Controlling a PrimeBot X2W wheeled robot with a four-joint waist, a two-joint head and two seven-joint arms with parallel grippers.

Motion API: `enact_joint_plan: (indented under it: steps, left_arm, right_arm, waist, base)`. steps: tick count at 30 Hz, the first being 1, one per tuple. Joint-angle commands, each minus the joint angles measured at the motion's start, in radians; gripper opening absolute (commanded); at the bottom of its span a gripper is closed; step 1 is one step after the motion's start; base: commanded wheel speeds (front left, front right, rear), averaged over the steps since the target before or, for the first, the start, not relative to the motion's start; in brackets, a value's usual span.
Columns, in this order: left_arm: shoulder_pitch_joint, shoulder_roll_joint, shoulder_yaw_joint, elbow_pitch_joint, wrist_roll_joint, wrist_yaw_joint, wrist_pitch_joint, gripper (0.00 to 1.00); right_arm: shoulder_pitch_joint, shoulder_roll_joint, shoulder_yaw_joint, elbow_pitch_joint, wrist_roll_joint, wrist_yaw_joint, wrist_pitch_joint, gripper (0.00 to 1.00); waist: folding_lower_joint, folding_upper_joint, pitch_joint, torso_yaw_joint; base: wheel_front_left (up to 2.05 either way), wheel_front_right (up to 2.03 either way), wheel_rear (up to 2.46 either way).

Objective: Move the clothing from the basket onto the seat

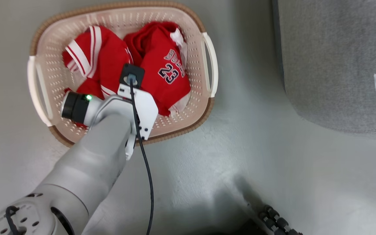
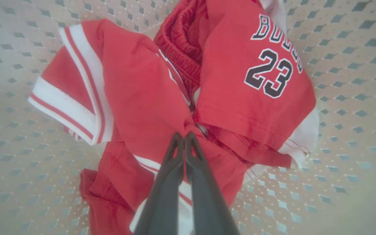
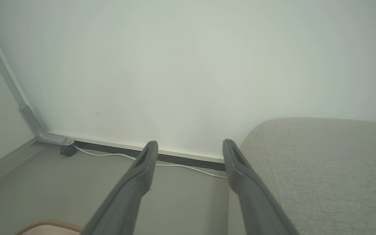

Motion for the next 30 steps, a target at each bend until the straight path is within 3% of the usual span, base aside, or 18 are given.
enact_joint_plan:
  steps: [1,13,30]
  left_arm:
    - [0.028,-0.002,0.005,-0.018,-0.003,-0.002,-0.017,0.0]
    - [0.153,-0.002,0.006,-0.094,-0.104,-0.045,-0.198,0.0]
    - [0.26,-0.002,0.002,-0.18,-0.131,-0.108,-0.333,0.0]
  right_arm:
    - [0.062,-0.015,0.004,-0.002,-0.01,0.007,-0.006,1.0]
    - [0.156,0.019,0.025,0.164,-0.024,0.007,-0.006,1.0]
    - [0.289,0.057,0.032,0.326,-0.071,0.007,-0.006,1.0]
  waist:
    - [-0.0001,0.0,-0.042,0.011]
    - [-0.0001,0.0,-0.28,0.059]
    - [-0.0001,0.0,-0.575,0.154]
  base:
    - [0.0,0.0,0.0]
    - [0.0,0.0,0.0]
    - [0.0,0.0,0.0]
